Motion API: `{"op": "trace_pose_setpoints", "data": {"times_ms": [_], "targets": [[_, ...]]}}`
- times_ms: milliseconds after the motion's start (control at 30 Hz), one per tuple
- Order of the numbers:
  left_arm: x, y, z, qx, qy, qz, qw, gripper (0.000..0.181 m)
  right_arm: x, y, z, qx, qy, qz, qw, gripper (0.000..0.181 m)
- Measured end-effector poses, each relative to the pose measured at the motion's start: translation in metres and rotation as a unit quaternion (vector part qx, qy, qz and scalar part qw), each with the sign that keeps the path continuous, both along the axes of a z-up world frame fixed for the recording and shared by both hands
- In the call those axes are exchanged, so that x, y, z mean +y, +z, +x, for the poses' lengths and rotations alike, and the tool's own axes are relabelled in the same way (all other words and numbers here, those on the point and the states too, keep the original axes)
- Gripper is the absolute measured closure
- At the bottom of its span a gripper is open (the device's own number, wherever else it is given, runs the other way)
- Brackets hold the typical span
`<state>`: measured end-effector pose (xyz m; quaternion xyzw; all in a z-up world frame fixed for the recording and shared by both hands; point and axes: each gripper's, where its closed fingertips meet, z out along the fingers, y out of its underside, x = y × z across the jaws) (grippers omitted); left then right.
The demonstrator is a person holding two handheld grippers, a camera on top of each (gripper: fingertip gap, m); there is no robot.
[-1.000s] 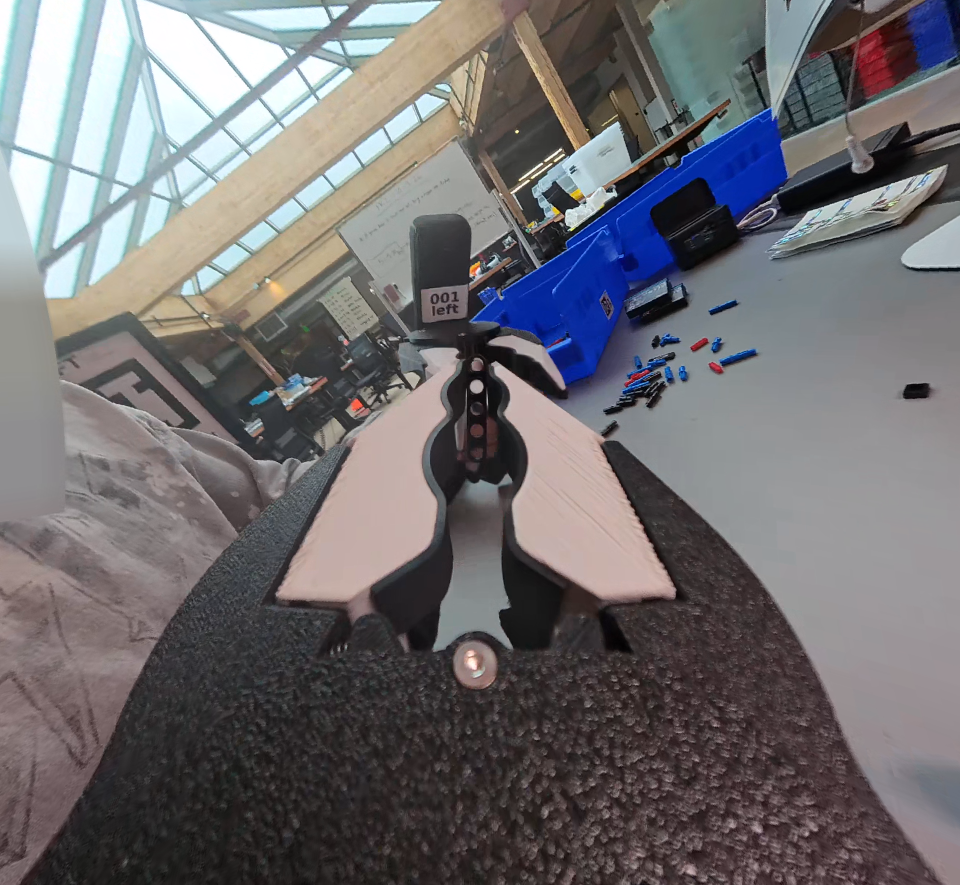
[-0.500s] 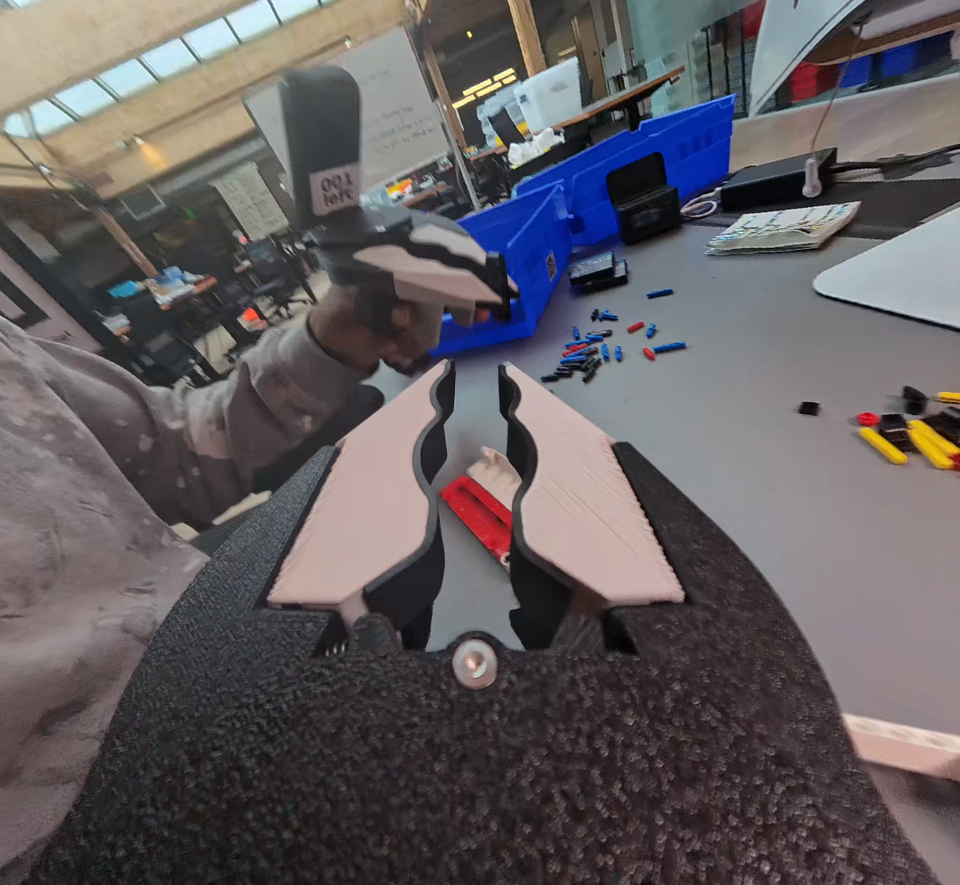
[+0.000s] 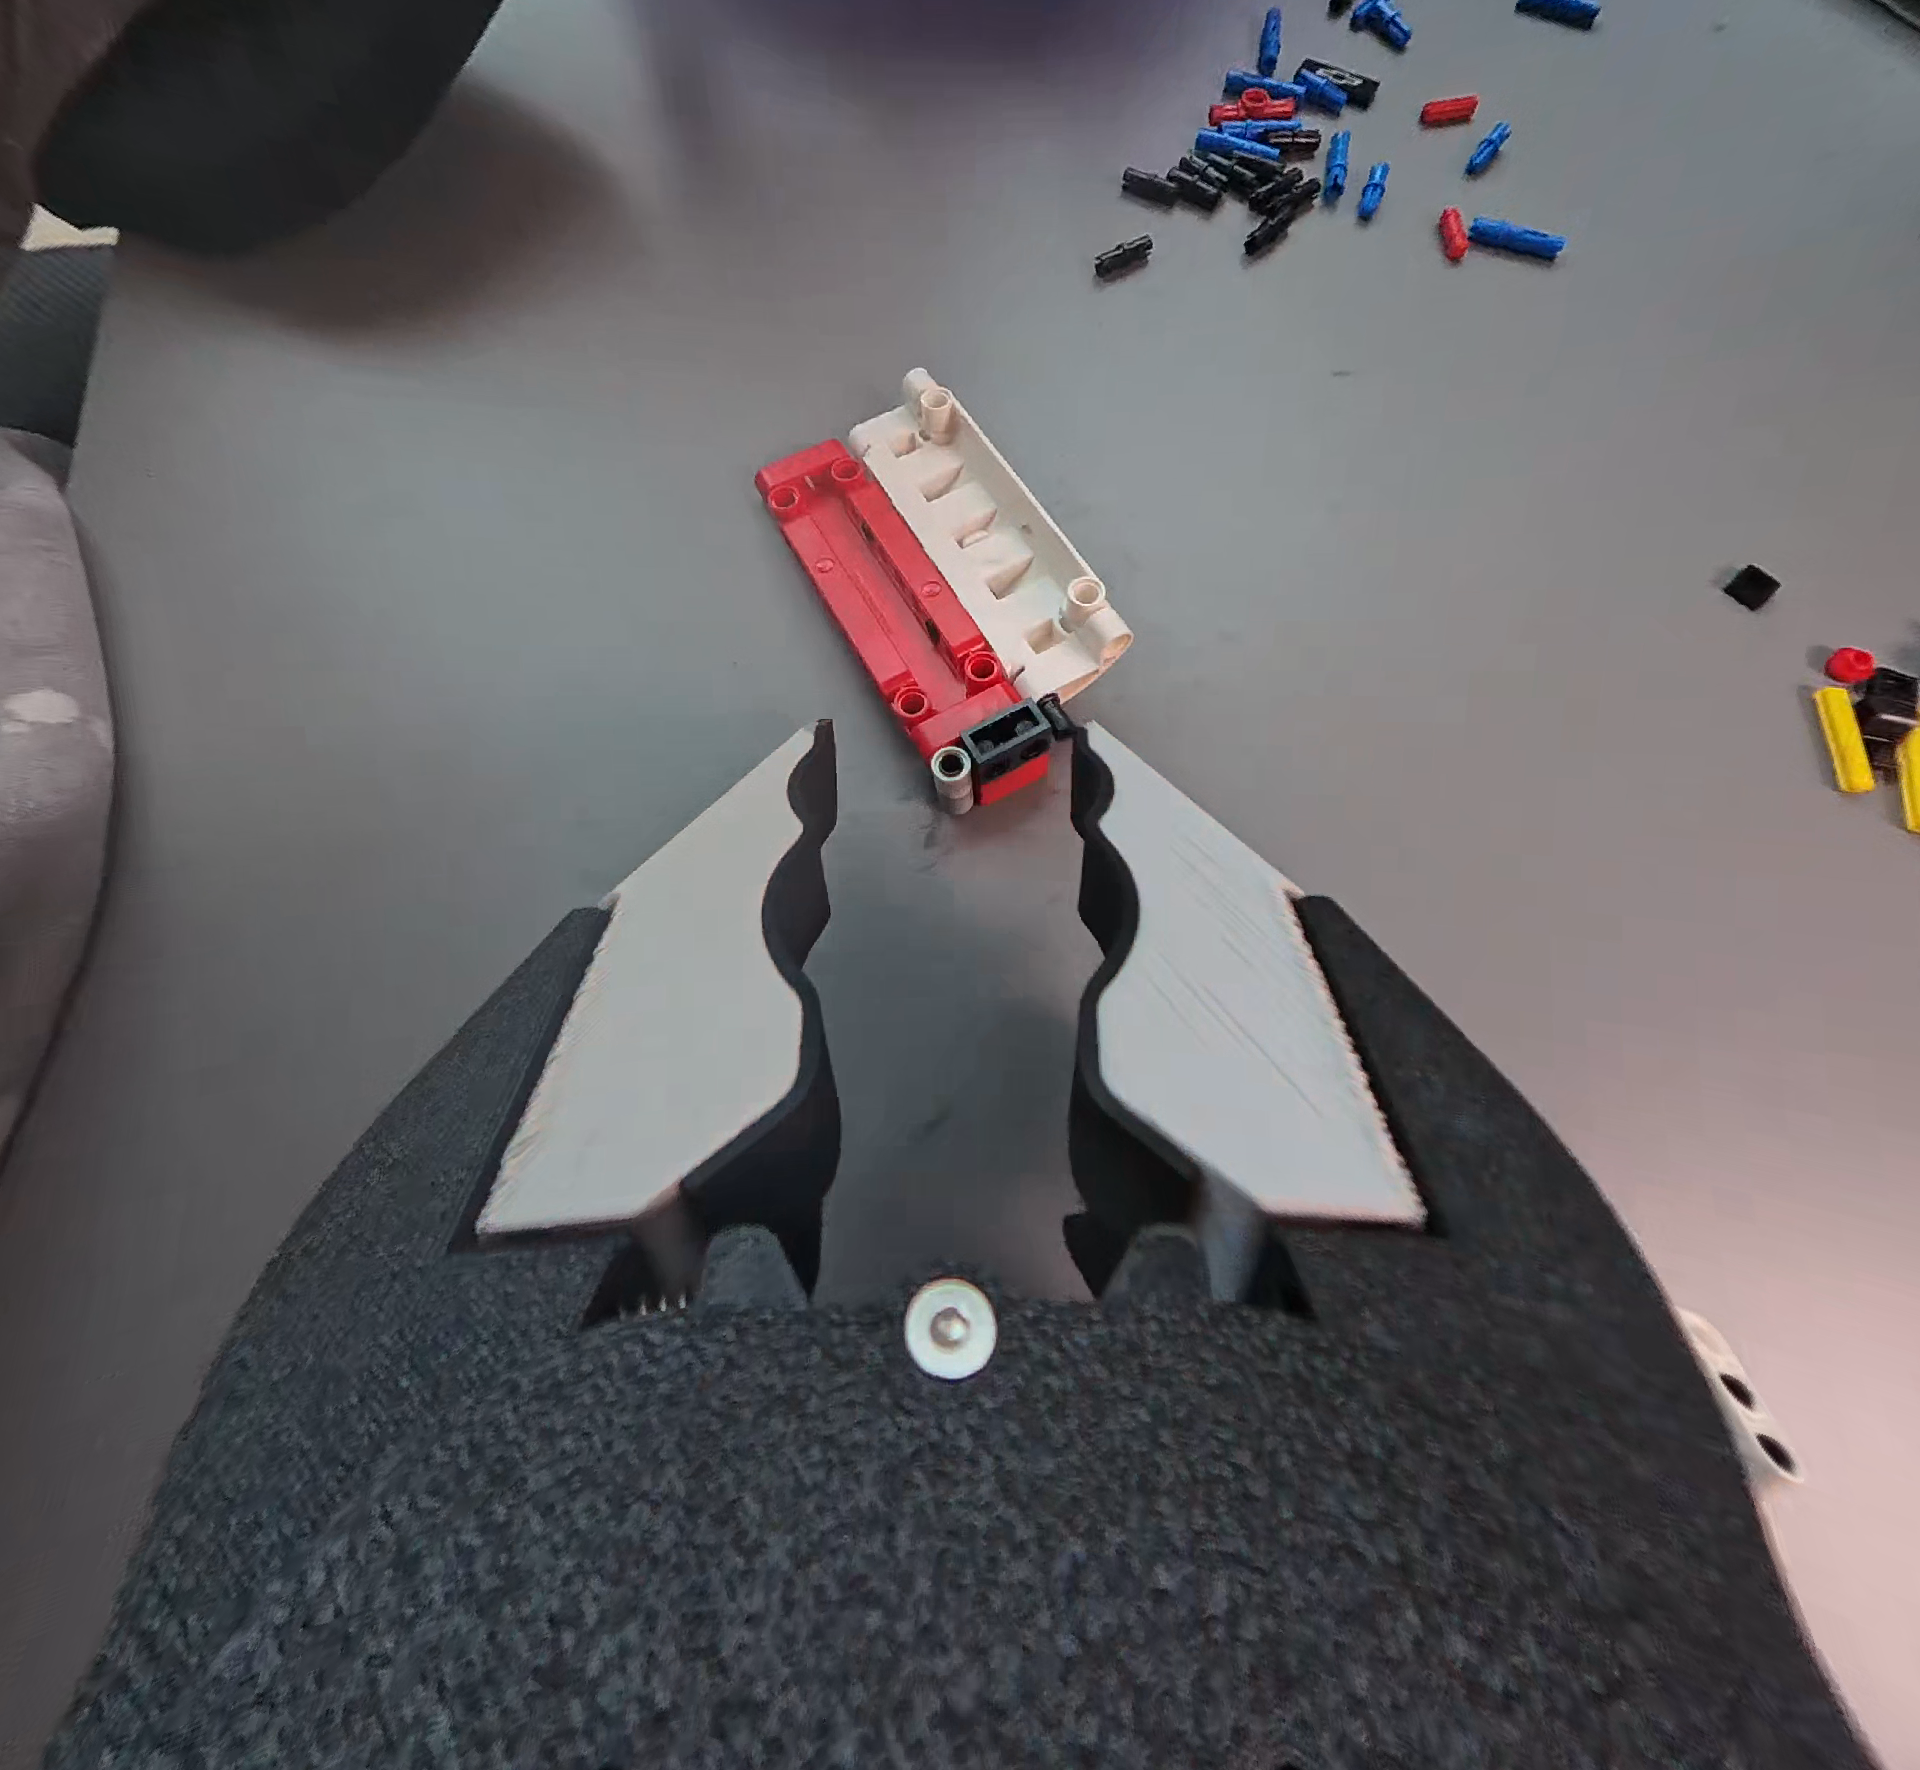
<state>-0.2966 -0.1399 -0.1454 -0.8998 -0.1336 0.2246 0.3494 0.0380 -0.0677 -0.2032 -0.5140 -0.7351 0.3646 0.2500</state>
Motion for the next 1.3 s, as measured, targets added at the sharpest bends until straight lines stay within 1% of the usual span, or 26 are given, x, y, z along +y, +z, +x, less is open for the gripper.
{"op": "trace_pose_setpoints", "data": {"times_ms": [100, 133, 167, 233, 300, 333, 367, 433, 500, 533, 600, 633, 700, 767, 800, 867, 933, 967, 1000, 1033, 1067, 1167, 1200, 1233, 1267, 1300], "targets": [[0.023, 0.023, 0.024, 0.033, -0.071, 0.051, 0.996, 0.142, 0.002, -0.006, -0.003, -0.014, 0.002, 0.017, 1.000, 0.133], [0.032, 0.032, 0.037, 0.047, -0.104, 0.069, 0.991, 0.151, 0.002, -0.008, -0.004, -0.019, 0.004, 0.021, 1.000, 0.132], [0.042, 0.041, 0.056, 0.056, -0.149, 0.093, 0.983, 0.143, 0.002, -0.010, -0.005, -0.025, 0.008, 0.025, 0.999, 0.132], [0.059, 0.058, 0.102, 0.057, -0.241, 0.142, 0.958, 0.146, 0.002, -0.012, -0.007, -0.027, 0.014, 0.039, 0.999, 0.134], [0.066, 0.065, 0.129, 0.098, -0.298, 0.139, 0.939, 0.145, 0.005, -0.014, -0.008, -0.026, 0.016, 0.062, 0.998, 0.146], [0.069, 0.063, 0.145, 0.101, -0.330, 0.136, 0.929, 0.143, 0.006, -0.013, -0.008, -0.023, 0.019, 0.070, 0.997, 0.146], [0.072, 0.058, 0.165, 0.073, -0.367, 0.141, 0.917, 0.143, 0.004, -0.013, -0.006, -0.021, 0.025, 0.073, 0.997, 0.147], [0.075, 0.038, 0.216, -0.030, -0.445, 0.141, 0.884, 0.138, 0.002, -0.007, -0.006, 0.001, 0.032, 0.075, 0.997, 0.148], [0.070, 0.012, 0.261, -0.111, -0.512, 0.103, 0.846, 0.129, -0.001, 0.008, -0.006, 0.037, 0.040, 0.070, 0.996, 0.149], [0.067, 0.000, 0.277, -0.137, -0.534, 0.081, 0.830, 0.126, -0.003, 0.019, -0.007, 0.065, 0.045, 0.066, 0.995, 0.150], [0.065, -0.018, 0.295, -0.177, -0.551, 0.047, 0.814, 0.128, -0.008, 0.039, -0.004, 0.113, 0.060, 0.056, 0.990, 0.150], [0.062, -0.023, 0.304, -0.212, -0.561, 0.038, 0.799, 0.129, -0.010, 0.049, -0.003, 0.137, 0.064, 0.049, 0.987, 0.150], [0.058, -0.017, 0.319, -0.284, -0.576, 0.055, 0.764, 0.132, -0.014, 0.056, 0.001, 0.158, 0.076, 0.042, 0.984, 0.151], [0.053, -0.009, 0.325, -0.332, -0.587, 0.071, 0.735, 0.136, -0.020, 0.064, 0.006, 0.179, 0.087, 0.025, 0.980, 0.151], [0.051, -0.004, 0.328, -0.355, -0.590, 0.076, 0.721, 0.134, -0.023, 0.068, 0.008, 0.182, 0.092, 0.014, 0.979, 0.151], [0.048, 0.002, 0.331, -0.386, -0.587, 0.080, 0.707, 0.133, -0.025, 0.068, 0.011, 0.174, 0.100, 0.013, 0.979, 0.151], [0.045, 0.005, 0.335, -0.395, -0.594, 0.081, 0.696, 0.132, -0.026, 0.066, 0.013, 0.167, 0.104, 0.025, 0.980, 0.151], [0.041, 0.008, 0.339, -0.406, -0.602, 0.081, 0.683, 0.121, -0.024, 0.063, 0.014, 0.159, 0.101, 0.034, 0.981, 0.151], [0.036, 0.011, 0.343, -0.418, -0.609, 0.079, 0.669, 0.119, -0.022, 0.058, 0.014, 0.148, 0.100, 0.047, 0.983, 0.151], [0.036, 0.011, 0.345, -0.421, -0.610, 0.077, 0.667, 0.115, -0.021, 0.055, 0.015, 0.144, 0.101, 0.054, 0.983, 0.151], [0.037, 0.005, 0.345, -0.409, -0.609, 0.068, 0.676, 0.116, -0.020, 0.055, 0.015, 0.144, 0.097, 0.051, 0.983, 0.151], [0.047, -0.020, 0.345, -0.315, -0.611, 0.035, 0.726, 0.122, -0.019, 0.062, 0.011, 0.156, 0.080, 0.036, 0.984, 0.151], [0.049, -0.023, 0.348, -0.295, -0.615, 0.037, 0.731, 0.128, -0.019, 0.066, 0.010, 0.162, 0.075, 0.025, 0.984, 0.150], [0.053, -0.023, 0.350, -0.282, -0.612, 0.042, 0.737, 0.127, -0.019, 0.071, 0.010, 0.174, 0.068, 0.011, 0.982, 0.150], [0.056, -0.020, 0.351, -0.279, -0.609, 0.058, 0.740, 0.127, -0.017, 0.077, 0.009, 0.191, 0.058, -0.004, 0.980, 0.151], [0.061, -0.012, 0.351, -0.285, -0.604, 0.084, 0.740, 0.127, -0.015, 0.086, 0.008, 0.213, 0.043, -0.032, 0.976, 0.157]]}}
